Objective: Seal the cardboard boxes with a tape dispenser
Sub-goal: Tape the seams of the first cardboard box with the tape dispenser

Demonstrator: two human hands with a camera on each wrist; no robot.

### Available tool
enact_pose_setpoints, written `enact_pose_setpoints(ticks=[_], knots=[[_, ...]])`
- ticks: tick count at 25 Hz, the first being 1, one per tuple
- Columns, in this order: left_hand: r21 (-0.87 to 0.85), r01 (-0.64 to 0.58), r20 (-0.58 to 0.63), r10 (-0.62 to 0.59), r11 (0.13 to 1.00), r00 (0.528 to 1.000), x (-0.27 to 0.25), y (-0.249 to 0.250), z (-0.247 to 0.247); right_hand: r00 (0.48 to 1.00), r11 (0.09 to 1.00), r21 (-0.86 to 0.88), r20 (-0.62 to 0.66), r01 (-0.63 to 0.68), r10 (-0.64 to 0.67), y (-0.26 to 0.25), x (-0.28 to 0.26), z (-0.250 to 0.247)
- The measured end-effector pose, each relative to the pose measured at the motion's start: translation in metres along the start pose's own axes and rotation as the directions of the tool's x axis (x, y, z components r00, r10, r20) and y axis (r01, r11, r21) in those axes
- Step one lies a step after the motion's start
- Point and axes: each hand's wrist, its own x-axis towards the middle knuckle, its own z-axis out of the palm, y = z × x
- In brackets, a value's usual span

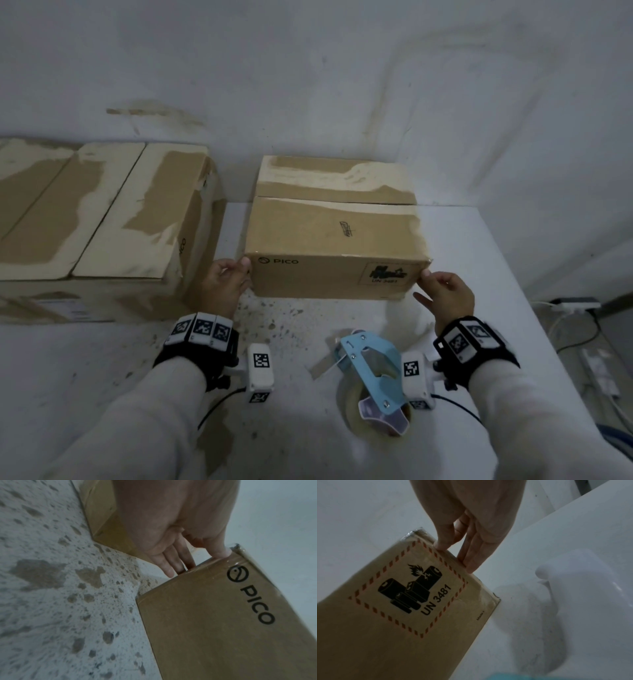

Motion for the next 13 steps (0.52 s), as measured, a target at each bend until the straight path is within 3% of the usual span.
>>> enact_pose_setpoints(ticks=[5, 9, 13], knots=[[0.038, -0.073, -0.066, 0.075, 0.997, 0.995, -0.008, 0.0, 0.006, 0.998, 0.994, -0.085, -0.018, 0.061, -0.063, 0.002, -0.001, 0.004], [0.04, -0.123, -0.185, 0.129, 0.992, 0.974, -0.021, 0.005, 0.014, 0.991, 0.973, -0.207, -0.064, 0.101, -0.117, 0.005, -0.001, 0.007], [0.144, -0.16, -0.188, 0.185, 0.977, 0.964, -0.027, 0.007, 0.017, 0.988, 0.953, -0.29, -0.092, 0.089, -0.121, 0.001, -0.007, 0.011]])
